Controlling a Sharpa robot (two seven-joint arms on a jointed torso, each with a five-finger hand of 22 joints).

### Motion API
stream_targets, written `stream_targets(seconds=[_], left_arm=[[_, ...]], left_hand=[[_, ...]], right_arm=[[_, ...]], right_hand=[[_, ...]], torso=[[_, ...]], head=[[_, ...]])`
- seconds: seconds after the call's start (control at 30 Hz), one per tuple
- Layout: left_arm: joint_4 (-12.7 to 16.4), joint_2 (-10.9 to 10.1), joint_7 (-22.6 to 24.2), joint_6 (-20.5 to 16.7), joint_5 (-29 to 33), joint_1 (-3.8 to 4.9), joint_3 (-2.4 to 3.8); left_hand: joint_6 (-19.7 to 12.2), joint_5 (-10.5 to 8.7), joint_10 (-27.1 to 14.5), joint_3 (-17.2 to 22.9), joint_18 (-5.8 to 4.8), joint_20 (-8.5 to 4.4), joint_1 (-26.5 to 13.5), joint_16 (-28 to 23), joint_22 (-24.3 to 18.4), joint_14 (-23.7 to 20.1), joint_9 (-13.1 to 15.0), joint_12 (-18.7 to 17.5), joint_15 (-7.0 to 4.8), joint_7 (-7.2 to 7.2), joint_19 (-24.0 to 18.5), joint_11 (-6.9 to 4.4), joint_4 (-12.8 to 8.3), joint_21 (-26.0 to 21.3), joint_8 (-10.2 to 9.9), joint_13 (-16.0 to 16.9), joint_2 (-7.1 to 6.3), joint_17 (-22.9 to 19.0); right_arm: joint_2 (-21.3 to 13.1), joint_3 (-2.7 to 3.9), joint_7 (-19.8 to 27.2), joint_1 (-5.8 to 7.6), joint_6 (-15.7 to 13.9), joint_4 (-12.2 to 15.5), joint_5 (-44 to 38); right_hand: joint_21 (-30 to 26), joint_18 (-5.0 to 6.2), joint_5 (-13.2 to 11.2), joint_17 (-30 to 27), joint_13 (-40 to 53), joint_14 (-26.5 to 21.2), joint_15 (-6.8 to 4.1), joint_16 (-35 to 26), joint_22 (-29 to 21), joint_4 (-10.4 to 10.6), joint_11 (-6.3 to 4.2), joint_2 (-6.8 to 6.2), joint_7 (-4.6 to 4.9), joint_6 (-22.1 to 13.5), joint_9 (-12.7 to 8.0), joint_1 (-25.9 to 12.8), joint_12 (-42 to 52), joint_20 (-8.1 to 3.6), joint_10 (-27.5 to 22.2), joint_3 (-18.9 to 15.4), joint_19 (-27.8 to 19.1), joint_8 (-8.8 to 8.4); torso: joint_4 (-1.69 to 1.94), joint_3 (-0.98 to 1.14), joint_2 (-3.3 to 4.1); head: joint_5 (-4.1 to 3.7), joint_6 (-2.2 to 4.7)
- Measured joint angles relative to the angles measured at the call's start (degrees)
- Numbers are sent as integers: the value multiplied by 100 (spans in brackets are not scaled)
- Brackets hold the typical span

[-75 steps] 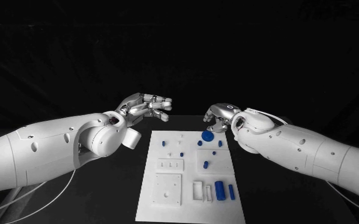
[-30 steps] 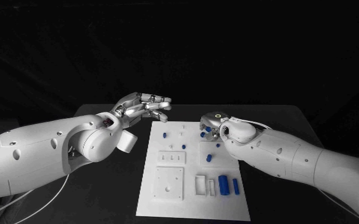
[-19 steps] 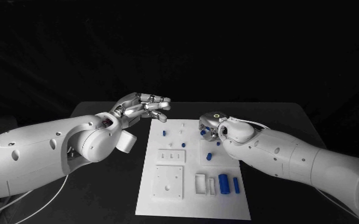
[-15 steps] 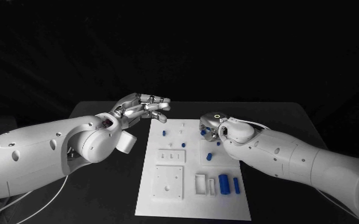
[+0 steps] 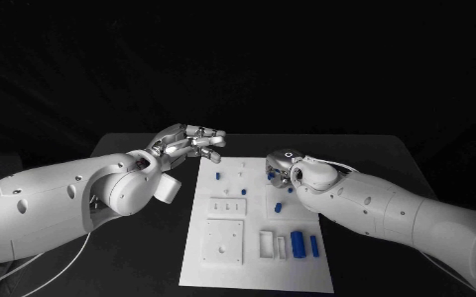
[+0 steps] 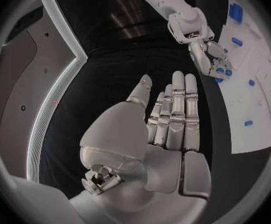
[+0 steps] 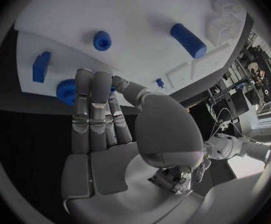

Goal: Assemble the parts on the task board

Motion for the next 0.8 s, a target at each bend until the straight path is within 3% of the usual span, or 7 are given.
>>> stream_targets(seconds=[0.27, 0.47, 0.63, 0.8], left_arm=[[-9, 6, -6, 0, -1, 0, 0], [-18, 7, -13, 0, -1, 0, 0], [-31, 7, -19, 0, -1, 0, 0], [-68, 10, -25, 0, -2, 0, 0]], left_hand=[[0, 0, 0, 0, 0, 0, 0, 0, 0, 0, 0, 0, 0, 0, 0, 0, 0, 0, 0, 0, 0, 0], [0, 1, 0, 0, 0, 0, 0, 0, 0, 0, 0, 0, 0, 0, 0, 0, 0, 0, 0, -1, 0, -1], [0, 4, 0, 0, 0, 0, 0, 0, 0, 0, 0, 0, 0, 0, 0, 0, 0, 0, 0, -1, 0, -1], [0, 4, 0, 0, 0, 0, 0, 0, -26, 0, 0, 0, 0, 0, 0, 0, 0, 0, 0, -1, 0, 15]], right_arm=[[8, 2, -25, 0, -36, -3, -4], [10, 3, -58, 3, -152, -8, -26], [13, 1, -105, 0, -287, -1, -54], [0, 0, -158, 6, -406, 97, -74]], right_hand=[[-33, -39, -44, 12, 4, -30, -47, 0, 116, 21, -98, 58, -58, 285, 25, -42, 0, -41, 360, -28, 41, -6], [5, -75, -67, 32, 3, -24, -113, -1, 271, -95, -203, 179, -153, 585, 48, 81, 11, -105, 667, -145, 60, 21], [81, -87, -69, 62, 4, -23, -153, -1, 423, -174, -261, 268, -159, 679, 57, 69, 22, -144, 783, -221, 80, 22], [104, -92, -73, 88, 5, -24, -154, -1, 559, -222, -243, 316, -157, 686, 46, 36, 22, -144, 805, -221, 80, 21]], torso=[[-5, 0, 15], [-4, -4, 24], [-4, -8, 24], [-2, -12, 25]], head=[[0, 9], [-2, 17], [2, 32], [19, 73]])
